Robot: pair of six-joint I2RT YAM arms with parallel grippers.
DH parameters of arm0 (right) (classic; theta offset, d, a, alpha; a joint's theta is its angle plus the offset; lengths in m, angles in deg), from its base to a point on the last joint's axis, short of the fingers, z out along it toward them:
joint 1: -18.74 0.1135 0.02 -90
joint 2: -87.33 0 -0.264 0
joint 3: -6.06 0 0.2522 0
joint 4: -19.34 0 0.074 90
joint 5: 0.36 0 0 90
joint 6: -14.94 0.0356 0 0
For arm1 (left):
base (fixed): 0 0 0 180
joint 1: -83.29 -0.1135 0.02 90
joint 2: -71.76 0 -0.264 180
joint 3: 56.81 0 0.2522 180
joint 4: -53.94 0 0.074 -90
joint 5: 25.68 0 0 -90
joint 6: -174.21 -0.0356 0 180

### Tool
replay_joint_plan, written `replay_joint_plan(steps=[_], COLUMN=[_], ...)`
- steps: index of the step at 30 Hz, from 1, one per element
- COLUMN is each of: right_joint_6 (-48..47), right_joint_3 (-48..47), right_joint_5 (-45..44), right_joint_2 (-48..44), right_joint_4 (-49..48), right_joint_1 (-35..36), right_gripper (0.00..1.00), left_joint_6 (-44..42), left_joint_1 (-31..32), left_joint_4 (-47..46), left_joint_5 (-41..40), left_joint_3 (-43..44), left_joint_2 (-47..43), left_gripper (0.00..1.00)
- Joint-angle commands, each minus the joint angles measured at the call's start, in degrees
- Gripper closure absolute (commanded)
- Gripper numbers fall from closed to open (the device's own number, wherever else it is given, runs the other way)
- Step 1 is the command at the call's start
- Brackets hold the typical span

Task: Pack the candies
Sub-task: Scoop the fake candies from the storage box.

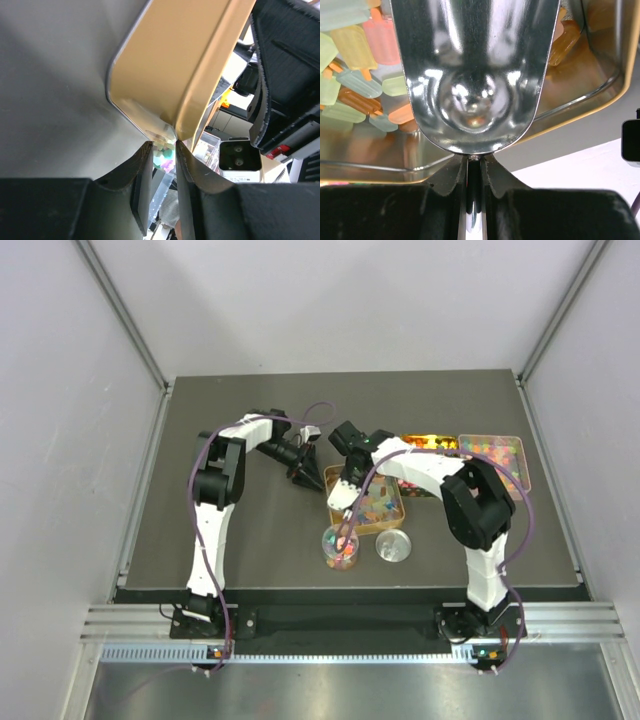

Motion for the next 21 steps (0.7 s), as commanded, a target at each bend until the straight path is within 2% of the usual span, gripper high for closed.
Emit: replay_joint_plan(steps=[1, 8, 17, 21], right_joint_6=[-3.9, -1.4, -5.8, -6.2], right_joint_3=[4.5, -1.3, 0.7, -4.6], right_joint_5=[8.4, 12.8, 14.6, 17.0], right_joint_2=[-0.9, 3.8, 4.7, 7.3], right_joint_4=[1.8, 5.3, 4.8, 11.3], right_joint_1=[0.1, -1.3, -4.1, -5.9], right_gripper=[1.00, 1.00, 1.00, 1.00], left_joint_6=[0.1, -0.1, -0.3, -0.9], left_joint_1=[1.1, 1.1, 0.6, -0.2], left_joint_4=[-3.6, -3.4, -3.3, -2.8], left_joint_5=[3.4, 3.4, 2.9, 2.5], left_joint_3=[2.4, 2.2, 1.9, 1.5], left_joint_2=[0.7, 0.9, 0.5, -0.1], left_gripper=[0.71, 0.71, 0.71, 0.71])
